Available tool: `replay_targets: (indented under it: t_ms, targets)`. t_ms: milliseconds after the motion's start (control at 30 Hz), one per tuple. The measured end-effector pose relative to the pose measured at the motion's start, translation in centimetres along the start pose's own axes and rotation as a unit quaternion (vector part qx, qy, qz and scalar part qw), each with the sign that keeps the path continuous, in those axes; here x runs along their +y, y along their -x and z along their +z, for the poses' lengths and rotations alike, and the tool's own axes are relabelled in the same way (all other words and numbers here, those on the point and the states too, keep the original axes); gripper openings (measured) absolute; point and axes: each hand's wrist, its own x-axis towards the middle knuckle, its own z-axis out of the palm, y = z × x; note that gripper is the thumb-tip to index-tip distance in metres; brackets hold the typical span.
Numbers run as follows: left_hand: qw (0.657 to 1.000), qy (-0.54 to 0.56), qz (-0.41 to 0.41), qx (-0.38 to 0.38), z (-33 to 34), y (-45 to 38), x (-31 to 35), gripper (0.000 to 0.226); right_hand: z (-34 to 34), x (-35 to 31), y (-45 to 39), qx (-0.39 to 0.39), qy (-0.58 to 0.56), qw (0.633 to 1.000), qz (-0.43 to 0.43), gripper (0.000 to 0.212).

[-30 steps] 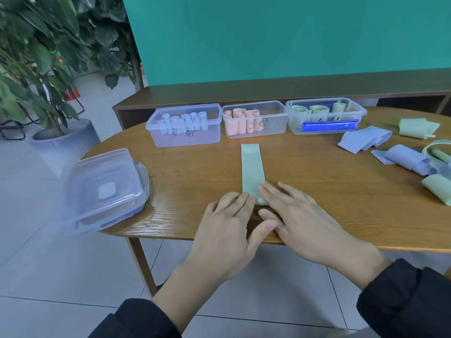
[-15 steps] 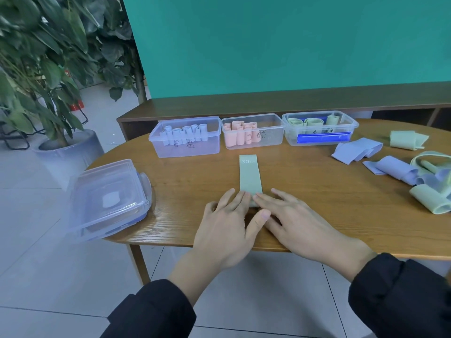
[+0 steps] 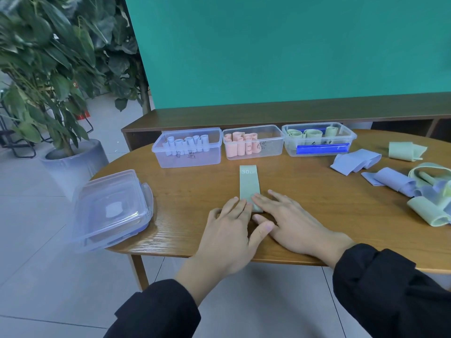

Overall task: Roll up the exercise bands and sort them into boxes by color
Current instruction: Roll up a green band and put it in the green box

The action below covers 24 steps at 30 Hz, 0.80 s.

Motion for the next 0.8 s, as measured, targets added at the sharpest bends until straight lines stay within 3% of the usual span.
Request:
replay_targets:
  t_ms: [200, 467, 667, 800]
  targets:
    - [1.0, 0.024, -0.001, -0.019, -0.3, -0.9, -0.5, 0.081, 0.5, 0.5, 0.6, 0.068, -0.025, 0.997, -0.028, 0.048]
    - [0.997, 0.06, -0.015, -0.044, 0.1, -2.6, -0.7, 0.097, 0.3, 1.0, -0.7, 0.032, -0.008, 0.999, -0.008, 0.057]
    - [0.997, 0.075, 0.01, -0.011, -0.2, -2.5, -1.2, 0.086, 0.1, 1.4, -2.0, 0.01, 0.029, 1.0, -0.002, 0.059]
    - [0.996, 0.08, 0.01, -0.029, -0.2, -3.0, -1.1, 0.082, -0.2, 1.5, -2.6, 0.0, 0.038, 0.999, 0.003, 0.063]
